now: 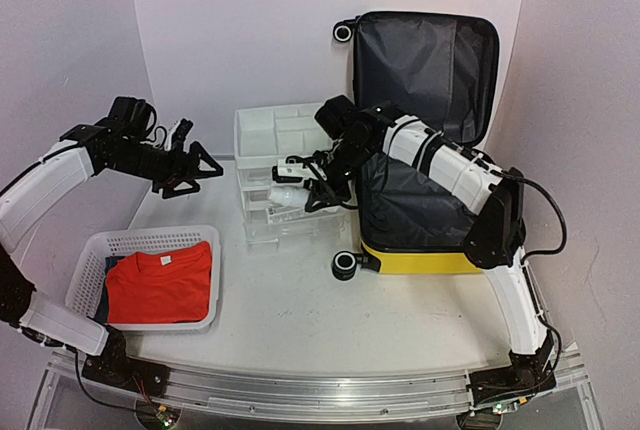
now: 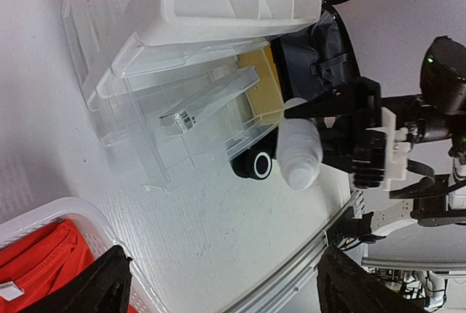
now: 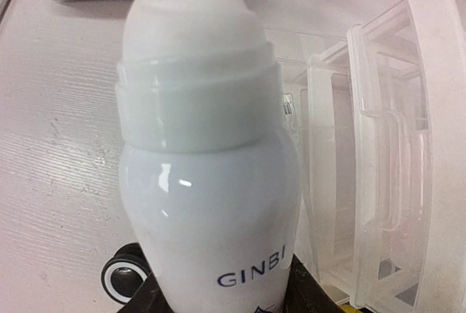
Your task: Open, take out, and arrange the luggage
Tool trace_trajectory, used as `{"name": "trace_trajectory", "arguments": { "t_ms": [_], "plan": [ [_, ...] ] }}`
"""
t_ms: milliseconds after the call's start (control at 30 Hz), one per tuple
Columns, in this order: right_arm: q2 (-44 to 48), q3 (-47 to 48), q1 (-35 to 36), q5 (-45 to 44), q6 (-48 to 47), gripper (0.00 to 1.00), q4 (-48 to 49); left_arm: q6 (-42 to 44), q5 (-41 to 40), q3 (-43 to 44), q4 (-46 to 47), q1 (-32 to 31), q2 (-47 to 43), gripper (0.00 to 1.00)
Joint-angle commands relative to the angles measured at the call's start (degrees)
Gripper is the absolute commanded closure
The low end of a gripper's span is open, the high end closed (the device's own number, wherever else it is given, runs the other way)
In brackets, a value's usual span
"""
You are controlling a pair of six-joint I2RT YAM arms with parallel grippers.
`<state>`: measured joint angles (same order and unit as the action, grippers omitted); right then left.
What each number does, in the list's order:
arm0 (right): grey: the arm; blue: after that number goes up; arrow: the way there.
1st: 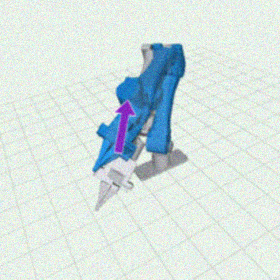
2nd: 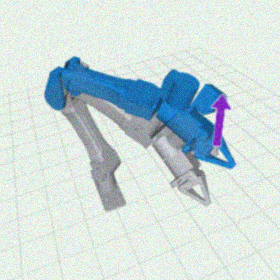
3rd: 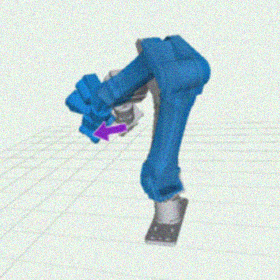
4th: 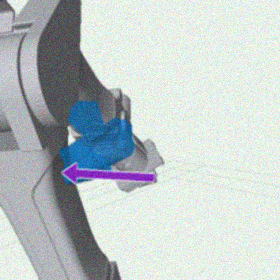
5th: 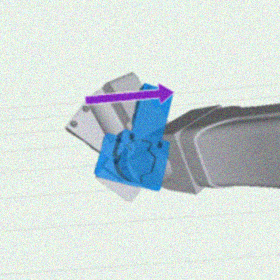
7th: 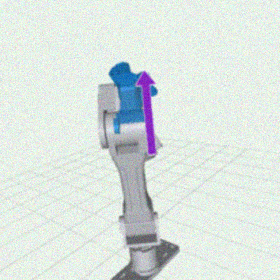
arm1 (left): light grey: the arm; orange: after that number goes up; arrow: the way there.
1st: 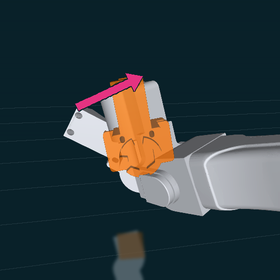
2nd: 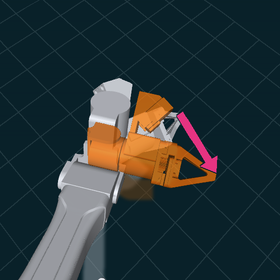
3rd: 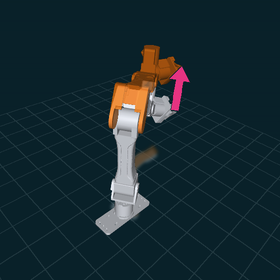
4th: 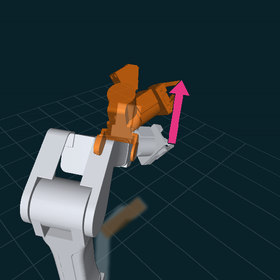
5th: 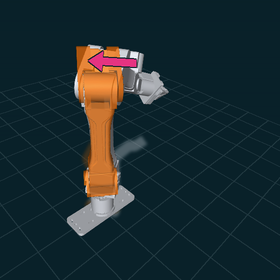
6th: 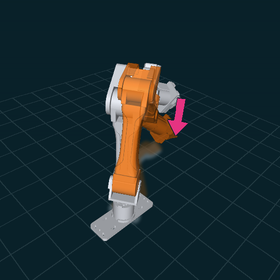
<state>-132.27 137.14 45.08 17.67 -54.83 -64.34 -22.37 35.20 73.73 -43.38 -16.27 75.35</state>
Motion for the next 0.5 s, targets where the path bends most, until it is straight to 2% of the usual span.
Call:
{"name": "trace_trajectory", "arguments": {
  "t_ms": [0, 167, 300, 367, 467],
  "plan": [
    [-0.9, 4.9, 0.5, -1.8, -2.7, 0.73, 3.6, -0.3, 2.9, -0.6, 4.4, 0.2, -4.6, 0.11],
    [-3.7, 6.0, 0.5, -4.3, -4.6, 0.73, 3.8, -2.4, 2.8, -3.4, 6.8, 0.1, -6.1, 0.11],
    [-4.8, 5.1, 0.5, -5.7, -5.3, 0.66, 4.0, -3.3, 2.9, -4.4, 7.4, 0.2, -6.2, 0.11],
    [-5.5, 5.1, 0.5, -6.7, -5.0, 0.53, 4.4, -3.4, 2.9, -4.6, 7.5, 0.2, -6.4, 0.11],
    [-5.7, 5.1, 0.5, -7.0, -2.9, 0.42, 5.9, -3.4, 2.5, -4.6, 7.5, 0.1, -7.0, 0.11]
  ]
}}
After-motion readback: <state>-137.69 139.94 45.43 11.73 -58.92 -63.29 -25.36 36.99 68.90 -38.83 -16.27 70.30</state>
